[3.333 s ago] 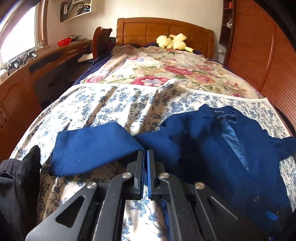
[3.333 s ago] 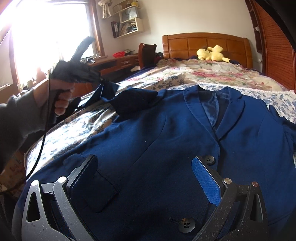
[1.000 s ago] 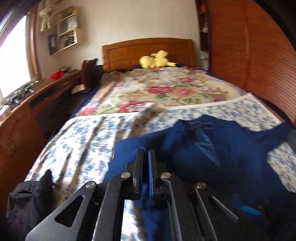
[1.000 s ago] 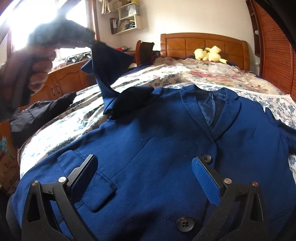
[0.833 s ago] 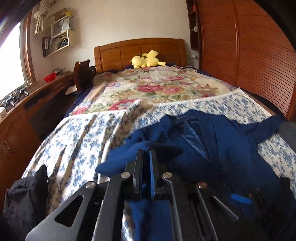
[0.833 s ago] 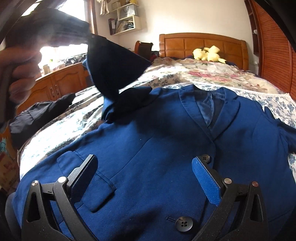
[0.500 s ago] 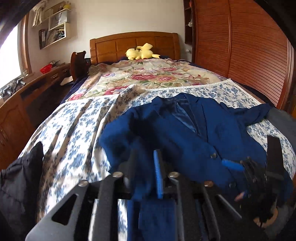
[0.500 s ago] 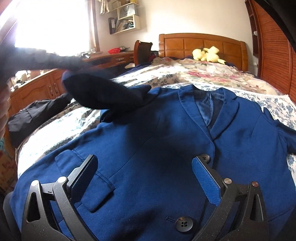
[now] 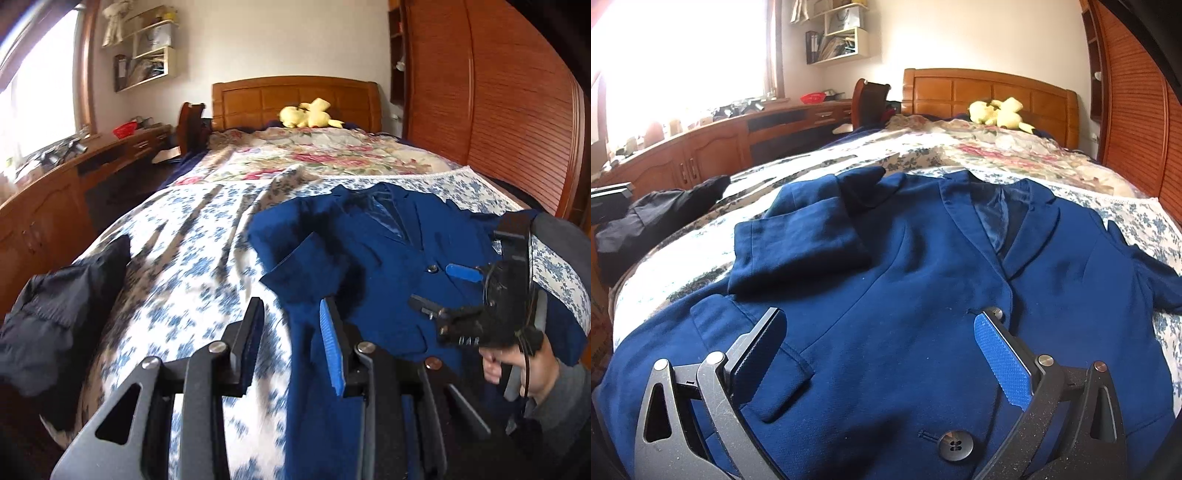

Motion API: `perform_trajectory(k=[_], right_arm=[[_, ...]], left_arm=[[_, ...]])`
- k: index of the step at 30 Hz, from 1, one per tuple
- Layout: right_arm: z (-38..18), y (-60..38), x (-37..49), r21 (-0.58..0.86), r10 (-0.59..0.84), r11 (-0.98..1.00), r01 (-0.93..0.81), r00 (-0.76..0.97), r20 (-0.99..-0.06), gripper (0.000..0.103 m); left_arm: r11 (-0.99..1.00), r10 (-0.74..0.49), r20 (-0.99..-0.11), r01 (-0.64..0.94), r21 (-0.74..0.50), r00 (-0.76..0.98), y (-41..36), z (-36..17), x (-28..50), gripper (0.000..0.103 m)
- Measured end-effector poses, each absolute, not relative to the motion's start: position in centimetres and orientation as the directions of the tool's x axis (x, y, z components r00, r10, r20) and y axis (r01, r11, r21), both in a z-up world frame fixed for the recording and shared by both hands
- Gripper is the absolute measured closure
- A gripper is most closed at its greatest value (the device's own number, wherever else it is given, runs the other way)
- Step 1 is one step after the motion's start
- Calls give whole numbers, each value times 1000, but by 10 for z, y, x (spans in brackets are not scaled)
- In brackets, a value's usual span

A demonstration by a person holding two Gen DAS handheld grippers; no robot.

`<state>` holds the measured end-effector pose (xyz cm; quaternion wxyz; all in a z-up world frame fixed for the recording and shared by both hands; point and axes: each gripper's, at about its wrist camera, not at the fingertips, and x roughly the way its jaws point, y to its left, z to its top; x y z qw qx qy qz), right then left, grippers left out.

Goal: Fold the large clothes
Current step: 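Grasp the blazer side edge near the right gripper with the right gripper, then fold the held side panel toward the blazer center and open the right gripper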

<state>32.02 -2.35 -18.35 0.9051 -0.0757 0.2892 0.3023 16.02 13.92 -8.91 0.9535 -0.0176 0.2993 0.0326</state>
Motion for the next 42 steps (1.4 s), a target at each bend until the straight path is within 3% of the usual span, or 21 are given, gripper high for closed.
perform_trajectory(k=[6,14,20,26,30,33,34,42], right_arm=[[-183,-23,320,25,494,807,-590,651,-577,0],[-166,9,309,-107,461,756,-645,642,-613,1],[-130,56,313,-38,556,690,-723,563,-612,7],[-152,124,339,24,572,618,-786,428,-700,32],[-185,151,351,20,507,611,-791,372,-777,47],[-198,149,357,22,483,620,-784,360,-798,88],[-195,144,357,41,502,618,-785,355,-789,93],[-121,65,345,31,617,656,-755,512,-598,102]], left_arm=[[992,80,-564,-122,-37,822,155,-99,117,73],[989,74,-542,-132,-69,837,172,-100,73,73],[983,102,-522,-166,-77,847,189,-97,63,73],[979,153,-524,-202,-37,838,193,-102,56,73],[979,147,-531,-201,-44,835,195,-107,53,74],[978,139,-533,-200,-58,835,195,-107,51,74],[978,139,-532,-201,-59,835,195,-107,51,73],[984,119,-516,-169,-50,848,180,-102,78,73]])
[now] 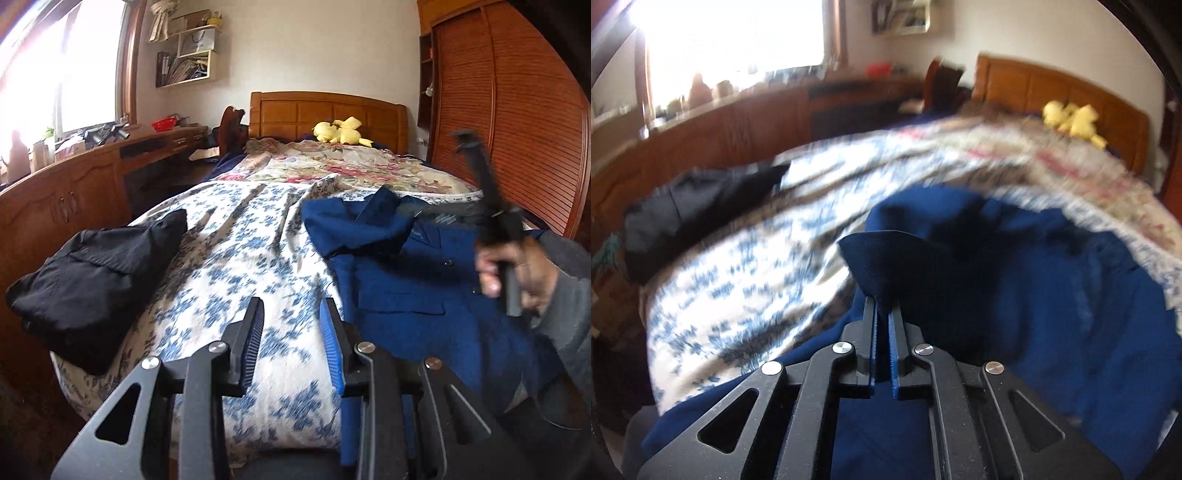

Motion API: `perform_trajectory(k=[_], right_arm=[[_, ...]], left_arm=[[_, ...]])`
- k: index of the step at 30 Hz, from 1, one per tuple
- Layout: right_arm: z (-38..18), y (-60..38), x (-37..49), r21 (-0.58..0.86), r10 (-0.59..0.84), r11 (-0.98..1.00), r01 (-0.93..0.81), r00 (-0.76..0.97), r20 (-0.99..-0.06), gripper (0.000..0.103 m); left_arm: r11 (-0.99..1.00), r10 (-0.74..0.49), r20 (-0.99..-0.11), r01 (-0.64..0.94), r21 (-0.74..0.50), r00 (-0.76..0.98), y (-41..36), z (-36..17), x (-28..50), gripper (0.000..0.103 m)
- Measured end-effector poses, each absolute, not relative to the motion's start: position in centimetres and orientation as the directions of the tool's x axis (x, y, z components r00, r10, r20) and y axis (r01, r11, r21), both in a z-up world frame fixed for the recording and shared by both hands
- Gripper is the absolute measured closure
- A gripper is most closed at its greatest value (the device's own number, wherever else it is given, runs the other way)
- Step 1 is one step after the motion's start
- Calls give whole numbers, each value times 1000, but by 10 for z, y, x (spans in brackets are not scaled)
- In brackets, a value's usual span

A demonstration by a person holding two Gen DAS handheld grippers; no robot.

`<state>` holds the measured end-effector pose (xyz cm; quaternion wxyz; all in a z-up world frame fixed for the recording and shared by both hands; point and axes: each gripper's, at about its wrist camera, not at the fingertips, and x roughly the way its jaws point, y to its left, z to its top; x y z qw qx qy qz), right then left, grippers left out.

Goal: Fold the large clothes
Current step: 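Fold the held side panel toward the blazer center and open the right gripper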

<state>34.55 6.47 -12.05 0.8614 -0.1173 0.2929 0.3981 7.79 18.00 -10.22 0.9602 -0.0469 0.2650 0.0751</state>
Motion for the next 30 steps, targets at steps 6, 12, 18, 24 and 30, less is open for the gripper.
perform_trajectory(k=[6,12,18,24,30], right_arm=[[-74,-9,331,1,626,707,-707,626,-465,102],[-73,-68,310,8,599,750,-661,675,-431,102],[-98,-116,280,5,532,804,-594,716,-452,102],[-134,-139,269,-9,462,832,-555,702,-542,102],[-158,-137,252,16,442,836,-549,654,-614,101]], left_arm=[[991,84,-498,-125,-51,863,163,-98,123,74],[993,56,-497,-100,-64,866,146,-100,170,74],[995,23,-497,-70,-76,868,124,-111,194,74],[997,-21,-516,-19,-73,857,102,-132,204,74],[996,-70,-533,26,-89,843,89,-146,210,74]])
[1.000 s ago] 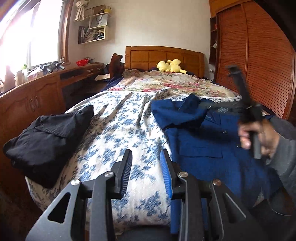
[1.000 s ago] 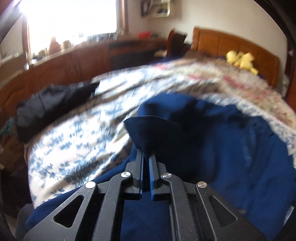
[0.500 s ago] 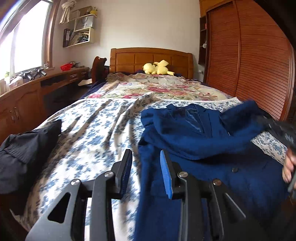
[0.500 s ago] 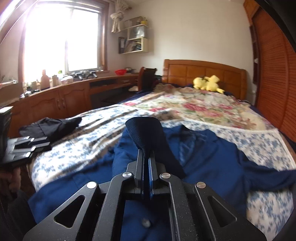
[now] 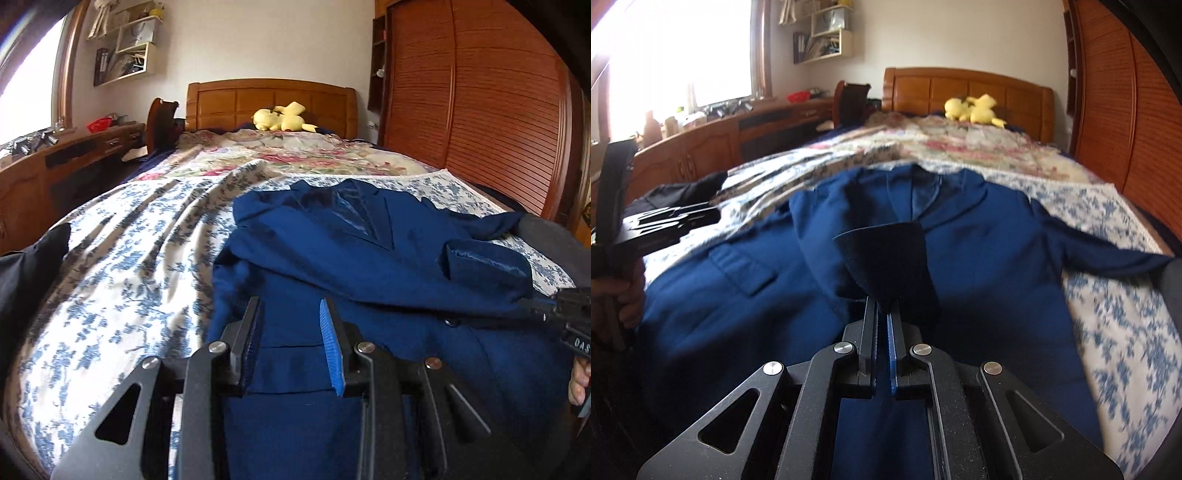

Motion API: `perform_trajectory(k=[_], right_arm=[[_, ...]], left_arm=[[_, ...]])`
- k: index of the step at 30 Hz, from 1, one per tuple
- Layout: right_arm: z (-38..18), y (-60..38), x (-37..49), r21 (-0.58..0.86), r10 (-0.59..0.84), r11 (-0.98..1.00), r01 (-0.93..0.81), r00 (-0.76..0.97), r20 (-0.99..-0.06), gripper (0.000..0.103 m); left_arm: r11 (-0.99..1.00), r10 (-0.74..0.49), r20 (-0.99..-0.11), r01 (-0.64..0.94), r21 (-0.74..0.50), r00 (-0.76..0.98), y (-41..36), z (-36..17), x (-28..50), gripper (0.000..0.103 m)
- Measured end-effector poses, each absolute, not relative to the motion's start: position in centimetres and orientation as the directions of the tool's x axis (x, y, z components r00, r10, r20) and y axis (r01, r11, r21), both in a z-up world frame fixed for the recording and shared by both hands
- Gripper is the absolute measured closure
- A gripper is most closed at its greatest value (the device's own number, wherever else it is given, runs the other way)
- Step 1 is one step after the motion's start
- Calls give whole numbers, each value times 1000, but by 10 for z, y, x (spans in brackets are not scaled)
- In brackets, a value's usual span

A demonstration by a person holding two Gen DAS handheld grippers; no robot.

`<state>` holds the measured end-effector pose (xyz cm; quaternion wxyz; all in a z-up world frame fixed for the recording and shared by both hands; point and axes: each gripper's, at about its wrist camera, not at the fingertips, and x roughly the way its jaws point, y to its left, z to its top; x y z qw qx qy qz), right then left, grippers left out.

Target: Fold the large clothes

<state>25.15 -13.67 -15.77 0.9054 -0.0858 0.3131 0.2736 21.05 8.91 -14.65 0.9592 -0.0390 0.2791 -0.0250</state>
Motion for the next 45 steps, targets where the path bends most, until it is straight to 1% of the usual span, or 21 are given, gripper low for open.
perform_trajectory(k=[5,6,7,8,9,10,13,16,18,22,27,33,36,38,39,40,41,42,43,45], right_arm=[[-163,-132,240,1,419,834,-552,631,-653,97],[-162,-132,238,-4,413,836,-549,634,-654,93],[-158,-132,236,-13,404,840,-542,641,-653,85],[-154,-133,234,-15,403,842,-540,646,-648,79],[-149,-133,233,-13,407,841,-541,649,-643,68],[-144,-133,233,-13,411,840,-542,653,-636,62],[-124,-133,235,-17,416,843,-538,670,-615,55],[-108,-130,242,-17,417,846,-532,681,-602,50],[-101,-124,251,-21,412,847,-530,682,-605,48],[-101,-108,281,3,408,846,-533,645,-645,48],[-120,-84,325,29,388,846,-533,576,-720,48],[-165,-70,379,19,299,866,-500,487,-820,48],[-181,-72,396,51,293,873,-484,438,-850,48],[-189,-74,402,99,318,867,-489,389,-865,48],[-190,-73,400,105,326,861,-498,381,-865,56],[-190,-72,397,100,331,849,-518,374,-866,74],[-188,-70,394,86,330,840,-536,378,-865,84],[-184,-68,389,63,329,828,-558,391,-860,97],[-178,-69,383,47,335,818,-573,408,-849,99],[-162,-74,374,33,354,811,-585,445,-823,101]], left_arm=[[996,-77,-531,37,-86,844,86,-148,208,74],[996,-79,-529,39,-85,845,86,-147,207,74],[996,-80,-528,41,-85,846,86,-147,206,74],[995,-82,-526,43,-86,846,86,-146,205,74],[995,-85,-524,45,-88,847,86,-145,204,74],[995,-87,-522,47,-90,849,87,-144,201,74],[995,-90,-514,52,-89,853,87,-141,197,74],[995,-89,-507,52,-87,857,90,-137,192,74],[995,-88,-504,49,-90,859,93,-135,190,74],[994,-87,-497,44,-98,863,99,-132,187,74],[994,-82,-490,35,-105,868,106,-128,183,74],[992,-90,-481,38,-117,872,110,-126,178,74],[993,-90,-478,39,-115,874,111,-125,176,74],[992,-91,-477,39,-117,874,111,-125,175,74],[992,-91,-477,39,-117,874,112,-125,175,74],[992,-92,-477,40,-118,874,112,-125,175,74],[992,-92,-478,40,-118,874,112,-125,175,74],[992,-93,-478,41,-118,873,112,-125,175,74],[992,-92,-478,40,-117,873,111,-124,175,74],[992,-92,-478,41,-118,874,111,-124,176,74]])
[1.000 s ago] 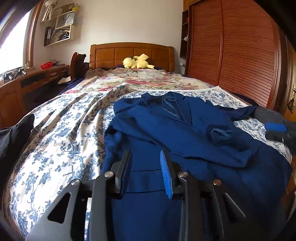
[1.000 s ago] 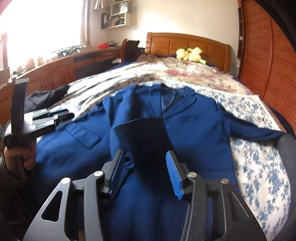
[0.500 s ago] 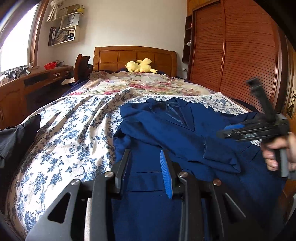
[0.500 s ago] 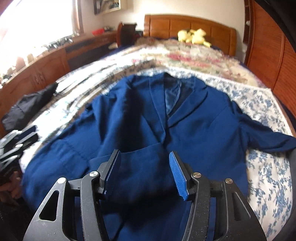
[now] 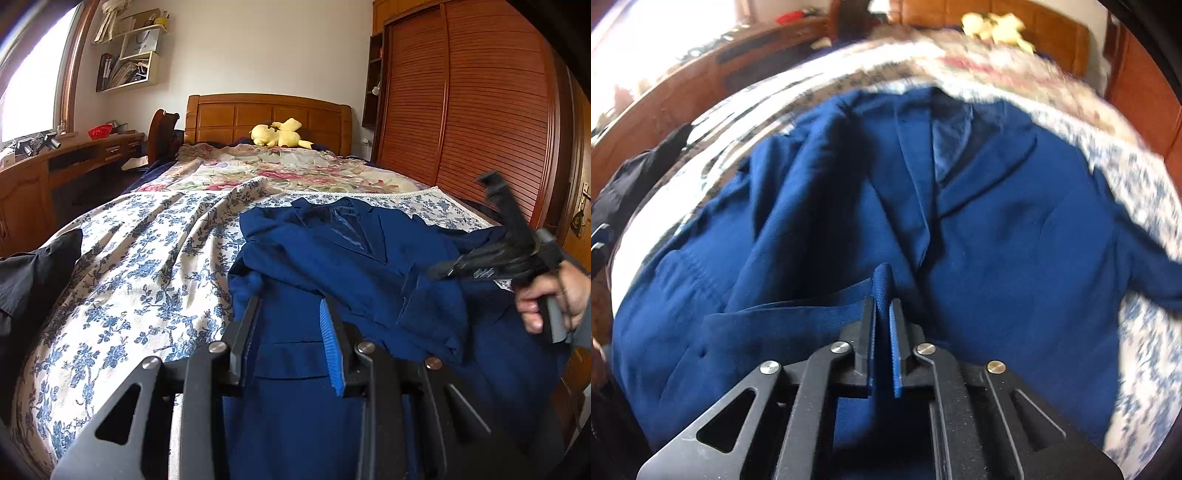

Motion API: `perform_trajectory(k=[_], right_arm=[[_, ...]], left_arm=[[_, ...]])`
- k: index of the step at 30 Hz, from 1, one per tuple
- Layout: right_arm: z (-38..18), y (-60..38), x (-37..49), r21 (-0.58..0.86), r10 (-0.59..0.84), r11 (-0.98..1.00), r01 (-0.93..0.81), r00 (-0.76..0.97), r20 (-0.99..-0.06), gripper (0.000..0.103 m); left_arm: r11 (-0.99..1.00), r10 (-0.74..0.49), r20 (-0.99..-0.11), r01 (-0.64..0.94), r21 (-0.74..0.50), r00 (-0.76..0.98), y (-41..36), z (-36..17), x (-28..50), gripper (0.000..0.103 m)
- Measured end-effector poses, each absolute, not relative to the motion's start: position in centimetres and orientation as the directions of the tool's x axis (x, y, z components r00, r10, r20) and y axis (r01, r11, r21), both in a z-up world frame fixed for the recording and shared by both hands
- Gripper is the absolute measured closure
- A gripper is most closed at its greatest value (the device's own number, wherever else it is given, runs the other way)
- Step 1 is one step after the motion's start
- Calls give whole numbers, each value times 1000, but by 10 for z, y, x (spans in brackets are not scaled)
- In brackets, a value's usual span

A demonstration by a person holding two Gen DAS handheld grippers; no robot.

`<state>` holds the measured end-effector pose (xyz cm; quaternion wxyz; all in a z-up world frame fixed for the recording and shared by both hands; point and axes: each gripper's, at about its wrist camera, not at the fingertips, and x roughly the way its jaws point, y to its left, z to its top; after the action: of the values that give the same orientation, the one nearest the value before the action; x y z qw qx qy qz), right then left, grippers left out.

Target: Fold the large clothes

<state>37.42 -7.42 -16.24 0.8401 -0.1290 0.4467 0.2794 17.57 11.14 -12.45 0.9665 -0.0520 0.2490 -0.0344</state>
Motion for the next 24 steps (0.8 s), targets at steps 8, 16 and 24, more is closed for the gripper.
perform_trajectory(k=[8,16,24], right_arm=[[-73,-120,344,-82,383,836,-543,684,-620,101],[-37,-167,350,-90,341,887,-453,773,-535,101],[-99,-187,340,-96,289,896,-434,732,-616,101]], left_arm=[[993,-94,-480,44,-114,872,109,-125,178,74],[993,-96,-487,50,-106,868,106,-127,181,73],[993,-98,-489,54,-104,867,105,-129,181,73]])
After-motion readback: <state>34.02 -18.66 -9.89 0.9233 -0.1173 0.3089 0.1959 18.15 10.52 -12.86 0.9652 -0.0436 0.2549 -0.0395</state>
